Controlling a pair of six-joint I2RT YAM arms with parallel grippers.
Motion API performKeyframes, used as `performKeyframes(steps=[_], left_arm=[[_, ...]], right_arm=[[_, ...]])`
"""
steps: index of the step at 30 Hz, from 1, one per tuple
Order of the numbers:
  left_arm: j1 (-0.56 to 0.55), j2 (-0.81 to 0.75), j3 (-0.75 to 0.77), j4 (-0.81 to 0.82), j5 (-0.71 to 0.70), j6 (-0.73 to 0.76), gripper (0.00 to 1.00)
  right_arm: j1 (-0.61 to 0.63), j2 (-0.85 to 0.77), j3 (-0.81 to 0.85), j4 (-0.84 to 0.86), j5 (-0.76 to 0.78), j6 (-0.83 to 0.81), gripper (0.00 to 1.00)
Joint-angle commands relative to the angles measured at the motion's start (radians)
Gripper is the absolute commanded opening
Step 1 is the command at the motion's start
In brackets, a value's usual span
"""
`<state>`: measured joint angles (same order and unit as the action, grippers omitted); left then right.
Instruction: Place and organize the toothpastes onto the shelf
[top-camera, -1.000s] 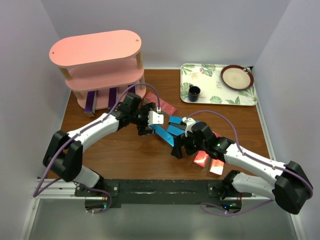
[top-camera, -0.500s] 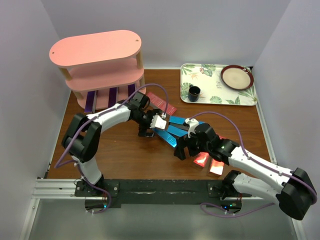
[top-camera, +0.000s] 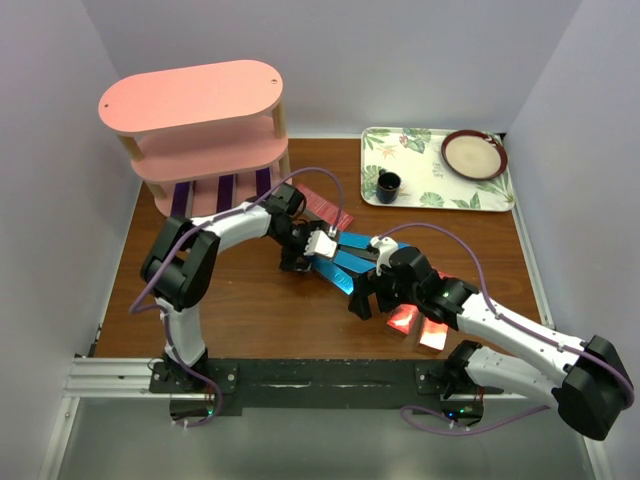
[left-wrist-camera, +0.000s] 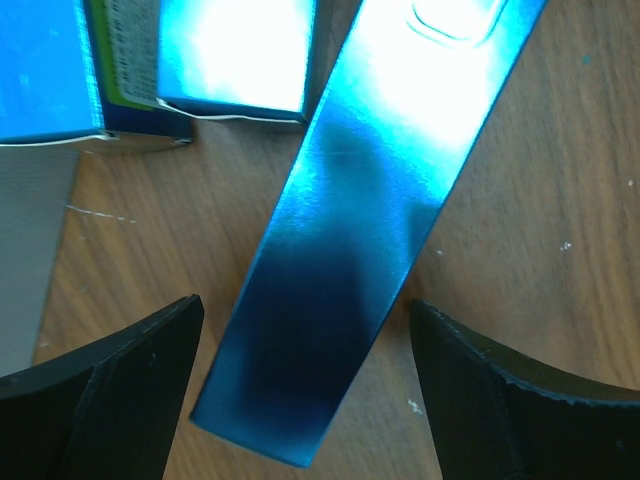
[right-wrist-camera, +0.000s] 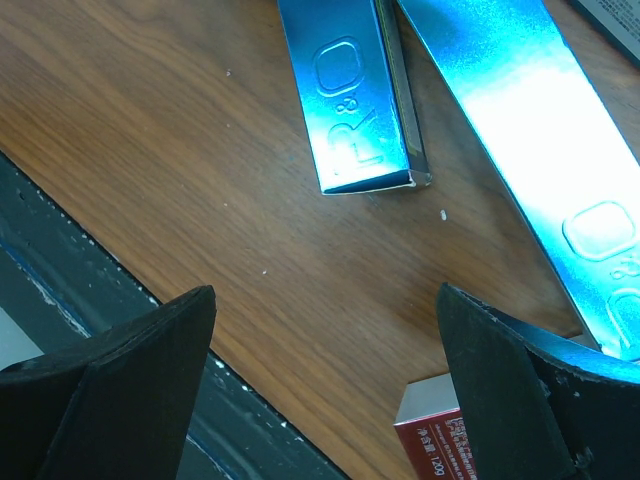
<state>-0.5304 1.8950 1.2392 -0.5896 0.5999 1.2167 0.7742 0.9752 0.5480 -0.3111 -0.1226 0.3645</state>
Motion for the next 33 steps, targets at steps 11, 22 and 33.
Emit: performKeyframes(steps=[11, 22, 33], left_arm=[[0.004, -0.100, -0.090, -0.003, 0.031, -0.062, 0.56], [0.004, -0.307, -0.245, 0.101, 0.066, -0.313, 0.36], [0.004, -0.638, -0.354, 0.206, -0.139, -0.739, 0.11]], right_arm=[[0.005, 0.008, -0.005, 0.049, 0.012, -0.021, 0.97], [0.007, -0.036, 0.006, 0.027, 0.035, -0.024, 0.97], [0.005, -0.087, 0.046, -0.008, 0.090, -0.032, 0.97]])
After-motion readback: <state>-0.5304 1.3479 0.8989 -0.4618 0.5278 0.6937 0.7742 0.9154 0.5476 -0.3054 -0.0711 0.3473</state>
